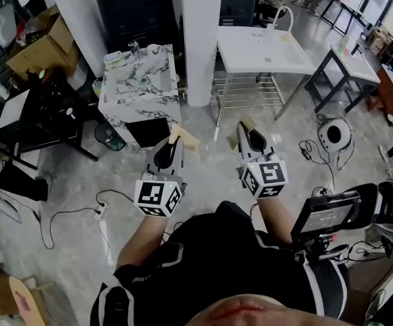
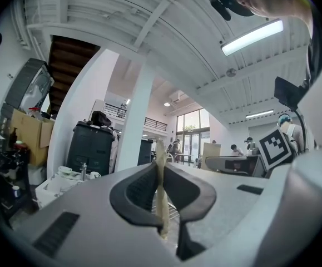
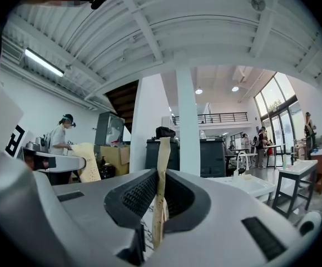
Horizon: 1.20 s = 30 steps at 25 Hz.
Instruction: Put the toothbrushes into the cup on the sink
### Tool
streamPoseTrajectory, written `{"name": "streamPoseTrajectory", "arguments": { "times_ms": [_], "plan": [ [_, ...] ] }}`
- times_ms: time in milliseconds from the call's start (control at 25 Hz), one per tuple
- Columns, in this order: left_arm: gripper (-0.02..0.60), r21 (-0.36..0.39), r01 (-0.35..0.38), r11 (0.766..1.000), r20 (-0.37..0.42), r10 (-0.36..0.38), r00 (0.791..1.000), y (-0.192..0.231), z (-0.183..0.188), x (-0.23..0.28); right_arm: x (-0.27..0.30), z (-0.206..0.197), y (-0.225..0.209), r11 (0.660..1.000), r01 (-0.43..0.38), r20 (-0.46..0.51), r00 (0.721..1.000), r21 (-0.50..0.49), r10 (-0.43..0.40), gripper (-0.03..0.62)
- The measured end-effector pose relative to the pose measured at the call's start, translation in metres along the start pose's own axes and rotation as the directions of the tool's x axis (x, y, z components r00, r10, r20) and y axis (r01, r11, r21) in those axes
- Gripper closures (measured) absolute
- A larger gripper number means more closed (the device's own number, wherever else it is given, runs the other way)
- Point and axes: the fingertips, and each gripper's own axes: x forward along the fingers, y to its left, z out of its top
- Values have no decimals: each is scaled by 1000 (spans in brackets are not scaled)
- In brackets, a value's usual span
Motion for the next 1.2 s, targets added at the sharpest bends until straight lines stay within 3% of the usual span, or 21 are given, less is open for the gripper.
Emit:
{"name": "streamPoseTrajectory", "arguments": {
  "times_ms": [400,720,1200],
  "plan": [
    [546,-1,-69,998,8,69,998,55,7,4,60,2,32,996,-88,2,996,1,88,553],
    [546,1,-128,992,13,128,992,104,10,41,134,3,38,986,-167,8,986,2,167,553],
    [546,15,-181,983,2,181,983,166,15,140,237,3,-12,981,-190,26,982,42,189,553]
  ]
}}
